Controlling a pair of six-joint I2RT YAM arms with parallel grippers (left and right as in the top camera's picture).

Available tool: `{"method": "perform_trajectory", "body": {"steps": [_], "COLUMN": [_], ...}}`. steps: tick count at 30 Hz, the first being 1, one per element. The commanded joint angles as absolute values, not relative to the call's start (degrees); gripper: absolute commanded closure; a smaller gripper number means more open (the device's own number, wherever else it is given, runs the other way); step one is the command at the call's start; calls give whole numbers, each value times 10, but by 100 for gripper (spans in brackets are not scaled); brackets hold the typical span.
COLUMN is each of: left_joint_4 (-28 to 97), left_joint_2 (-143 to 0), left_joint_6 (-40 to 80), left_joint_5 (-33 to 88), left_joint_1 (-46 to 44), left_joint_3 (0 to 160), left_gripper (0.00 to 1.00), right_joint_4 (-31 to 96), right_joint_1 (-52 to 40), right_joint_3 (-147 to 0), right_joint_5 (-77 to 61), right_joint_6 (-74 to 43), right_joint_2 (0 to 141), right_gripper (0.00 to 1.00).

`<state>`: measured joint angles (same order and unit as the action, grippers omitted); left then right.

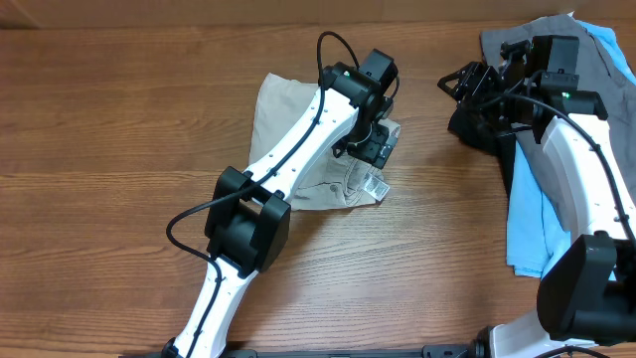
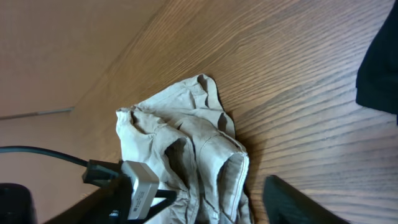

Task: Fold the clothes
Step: 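Grasp the folded shorts with the left gripper and drag them leftward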

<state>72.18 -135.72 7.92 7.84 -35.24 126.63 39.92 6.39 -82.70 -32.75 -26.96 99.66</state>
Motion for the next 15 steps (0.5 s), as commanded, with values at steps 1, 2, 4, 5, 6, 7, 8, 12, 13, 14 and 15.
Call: {"method": "perform_trajectory", "body": {"steps": [1, 2, 4, 5, 6, 7, 8, 12, 13, 14, 15], "left_joint_4": [703, 696, 682, 678, 675, 674, 670, 656, 653, 650, 651], "left_joint_2": [-1373, -1382, -1406, -1415, -1421, -1422, -1428, -1439, -1441, -1447, -1450], "left_joint_6": [30, 26, -10, -23, -37, -45, -64, -103, -103, -103, -103], "left_joint_5": [75, 75, 65, 42, 20, 10, -17, -90, -114, -159, -161], "left_joint_1": [-361, -367, -381, -388, -392, -394, -398, -402, -401, -389, -383], "left_joint_3": [1272, 1272, 1272, 1272, 1272, 1272, 1272, 1272, 1272, 1272, 1272], "left_gripper": [10, 10, 11, 11, 12, 13, 14, 17, 17, 18, 18], "right_joint_4": [393, 394, 399, 400, 400, 400, 400, 401, 401, 405, 407], "right_joint_1": [68, 68, 68, 68, 68, 68, 68, 68, 68, 69, 69], "right_joint_3": [-827, -827, -827, -827, -827, -827, -827, -827, -827, -827, -827], "right_joint_5": [-326, -326, -326, -326, -326, -326, -326, -326, -326, -326, -326], "right_joint_6": [-265, -265, -265, -258, -252, -252, -252, -252, -252, -252, -252], "right_joint_2": [997, 997, 997, 997, 997, 997, 997, 997, 997, 997, 997], "right_gripper": [26, 26, 26, 26, 25, 25, 25, 25, 25, 25, 25]}}
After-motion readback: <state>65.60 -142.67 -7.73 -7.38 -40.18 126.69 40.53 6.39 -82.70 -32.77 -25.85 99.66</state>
